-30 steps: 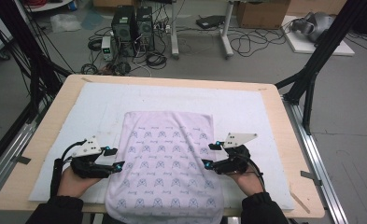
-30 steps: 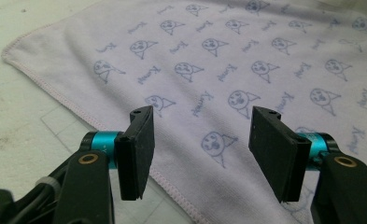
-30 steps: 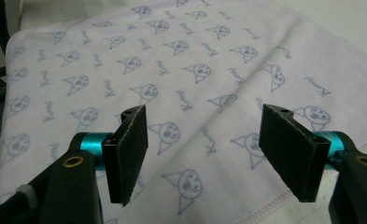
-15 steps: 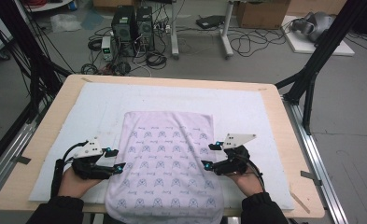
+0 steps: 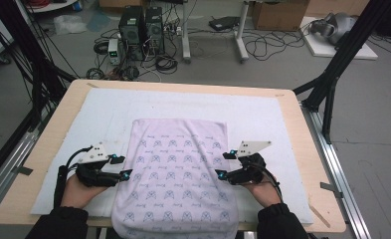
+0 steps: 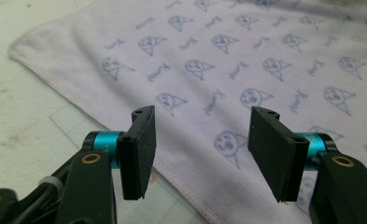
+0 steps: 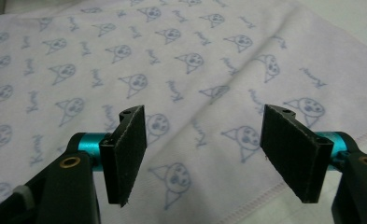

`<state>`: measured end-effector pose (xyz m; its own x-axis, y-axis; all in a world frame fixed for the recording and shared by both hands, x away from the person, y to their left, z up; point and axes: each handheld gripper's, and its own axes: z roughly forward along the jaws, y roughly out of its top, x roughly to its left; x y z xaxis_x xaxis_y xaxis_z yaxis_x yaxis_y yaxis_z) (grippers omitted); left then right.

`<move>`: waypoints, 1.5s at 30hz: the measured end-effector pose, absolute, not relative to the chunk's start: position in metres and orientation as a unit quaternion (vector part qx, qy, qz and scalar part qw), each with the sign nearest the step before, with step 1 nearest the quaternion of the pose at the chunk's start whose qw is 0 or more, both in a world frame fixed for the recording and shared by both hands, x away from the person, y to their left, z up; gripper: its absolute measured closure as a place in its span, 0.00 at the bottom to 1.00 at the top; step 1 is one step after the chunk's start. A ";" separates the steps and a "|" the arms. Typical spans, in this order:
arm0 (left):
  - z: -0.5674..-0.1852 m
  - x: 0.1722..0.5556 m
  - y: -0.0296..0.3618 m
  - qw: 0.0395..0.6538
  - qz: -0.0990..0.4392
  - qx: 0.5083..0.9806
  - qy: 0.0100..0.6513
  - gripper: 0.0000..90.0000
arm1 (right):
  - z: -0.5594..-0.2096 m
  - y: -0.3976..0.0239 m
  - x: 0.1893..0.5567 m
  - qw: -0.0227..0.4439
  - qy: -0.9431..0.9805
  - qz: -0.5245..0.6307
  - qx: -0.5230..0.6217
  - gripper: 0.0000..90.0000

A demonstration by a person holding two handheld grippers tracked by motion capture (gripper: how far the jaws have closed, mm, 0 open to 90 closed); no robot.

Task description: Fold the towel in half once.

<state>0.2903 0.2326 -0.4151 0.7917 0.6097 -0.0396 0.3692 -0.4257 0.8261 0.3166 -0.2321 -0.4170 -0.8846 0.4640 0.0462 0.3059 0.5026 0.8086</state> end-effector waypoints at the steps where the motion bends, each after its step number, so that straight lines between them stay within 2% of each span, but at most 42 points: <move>1: -0.413 0.294 0.232 0.450 0.134 0.832 0.296 0.47 | -0.415 -0.233 0.320 0.090 0.863 0.444 0.226 0.35; 9: -0.390 0.343 0.231 0.442 0.155 0.827 0.310 0.51 | -0.389 -0.235 0.365 0.102 0.864 0.433 0.235 0.38; 12: -0.386 0.364 0.229 0.438 0.165 0.823 0.323 0.56 | -0.384 -0.236 0.386 0.110 0.861 0.428 0.252 0.39; 16: -0.401 0.384 0.229 0.433 0.168 0.815 0.347 0.64 | -0.397 -0.234 0.410 0.116 0.855 0.422 0.276 0.43; 23: -0.432 0.408 0.225 0.383 0.168 0.820 0.390 0.66 | -0.426 -0.233 0.432 0.122 0.856 0.393 0.312 0.53; 27: -0.442 0.413 0.222 0.368 0.161 0.825 0.398 0.69 | -0.438 -0.235 0.438 0.119 0.858 0.371 0.333 0.55; 29: -0.441 0.413 0.220 0.367 0.162 0.825 0.397 0.76 | -0.443 -0.233 0.438 0.117 0.861 0.362 0.338 0.60; 30: -0.441 0.413 0.218 0.365 0.161 0.828 0.393 0.83 | -0.444 -0.233 0.438 0.119 0.858 0.368 0.337 0.64; 32: -0.440 0.413 0.215 0.361 0.167 0.832 0.388 0.93 | -0.444 -0.234 0.437 0.108 0.856 0.375 0.340 0.79; 34: -0.440 0.414 0.216 0.366 0.157 0.827 0.397 0.95 | -0.444 -0.234 0.437 0.083 0.856 0.383 0.338 0.92; 35: -0.440 0.415 0.218 0.367 0.154 0.826 0.400 0.95 | -0.444 -0.235 0.438 0.072 0.856 0.386 0.337 0.95; 40: -0.432 0.412 0.223 0.377 0.155 0.822 0.398 0.96 | -0.438 -0.237 0.436 0.072 0.855 0.390 0.334 0.96; 45: -0.411 0.399 0.234 0.412 0.154 0.814 0.380 0.96 | -0.414 -0.249 0.424 0.072 0.846 0.421 0.319 0.96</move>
<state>0.3994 0.2340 -0.4112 0.6629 0.7462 -0.0620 0.4917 -0.3713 0.7876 0.4239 -0.2487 -0.4138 -0.7859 0.6006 0.1473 0.4798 0.4419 0.7580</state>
